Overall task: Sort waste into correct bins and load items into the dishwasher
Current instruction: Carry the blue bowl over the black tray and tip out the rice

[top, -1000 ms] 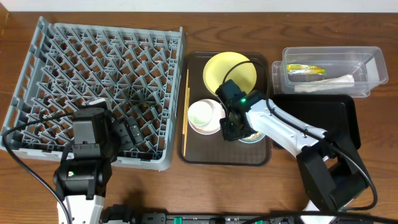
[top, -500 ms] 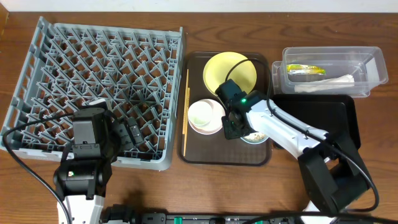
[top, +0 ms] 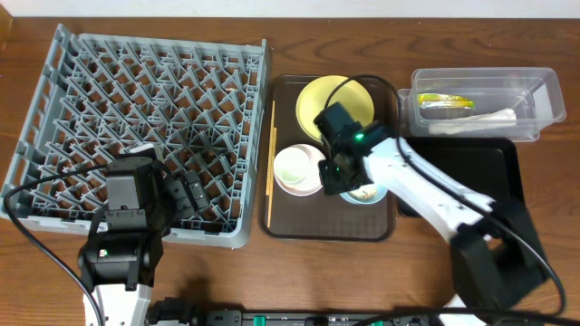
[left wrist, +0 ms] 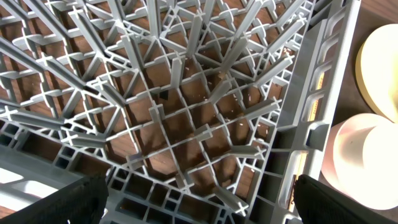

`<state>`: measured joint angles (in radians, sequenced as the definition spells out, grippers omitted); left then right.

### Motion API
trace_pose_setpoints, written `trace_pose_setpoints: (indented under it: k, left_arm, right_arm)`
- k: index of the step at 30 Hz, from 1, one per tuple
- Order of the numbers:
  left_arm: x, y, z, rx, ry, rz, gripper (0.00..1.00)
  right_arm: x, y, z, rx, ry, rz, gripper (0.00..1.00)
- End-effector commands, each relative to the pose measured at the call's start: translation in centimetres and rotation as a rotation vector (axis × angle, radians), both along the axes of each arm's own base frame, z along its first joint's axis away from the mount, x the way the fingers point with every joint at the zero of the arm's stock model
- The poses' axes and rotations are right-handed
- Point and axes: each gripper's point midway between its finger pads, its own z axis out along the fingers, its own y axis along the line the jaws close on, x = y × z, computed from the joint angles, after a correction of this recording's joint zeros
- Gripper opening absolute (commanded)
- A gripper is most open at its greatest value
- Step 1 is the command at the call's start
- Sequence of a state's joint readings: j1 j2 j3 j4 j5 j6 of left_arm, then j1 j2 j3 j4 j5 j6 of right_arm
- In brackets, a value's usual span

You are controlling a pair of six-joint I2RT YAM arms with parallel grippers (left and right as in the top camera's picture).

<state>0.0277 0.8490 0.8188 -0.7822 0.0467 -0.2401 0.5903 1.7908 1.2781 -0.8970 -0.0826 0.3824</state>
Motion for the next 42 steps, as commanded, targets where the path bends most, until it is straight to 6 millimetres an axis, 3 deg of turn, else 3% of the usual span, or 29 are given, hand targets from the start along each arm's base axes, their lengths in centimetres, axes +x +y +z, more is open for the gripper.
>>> trace_pose_setpoints:
  k: [1, 4, 7, 11, 20, 31, 42]
  left_arm:
    - [0.2, -0.1, 0.7, -0.007, -0.017, 0.001, 0.98]
    - [0.2, -0.1, 0.7, -0.007, -0.017, 0.002, 0.98]
    - [0.2, -0.1, 0.7, -0.007, -0.017, 0.001, 0.98]
    - [0.2, -0.1, 0.7, -0.007, -0.017, 0.001, 0.98]
    - [0.2, -0.1, 0.7, -0.007, -0.017, 0.001, 0.98]
    - [0.2, -0.1, 0.7, -0.007, -0.017, 0.001, 0.98]
    - [0.2, -0.1, 0.7, -0.007, -0.017, 0.001, 0.98]
  right_arm:
    - [2.0, -0.8, 5.6, 0.161, -0.084, -0.053, 0.01]
    - [2.6, -3.3, 7.4, 0.228, -0.072, -0.136, 0.01]
    - [2.8, -5.4, 7.9, 0.317, -0.022, -0.173, 0.01]
    - [3.1, -9.0, 7.1, 0.442, 0.032, -0.258, 0.01]
    - [3.9, -14.9, 5.3, 0.737, -0.016, -0.421, 0.01]
    - [3.1, -19.6, 6.1, 1.097, -0.109, -0.586, 0.01]
    - [2.4, -22.1, 9.0, 1.335, -0.14, -0.667, 0.01]
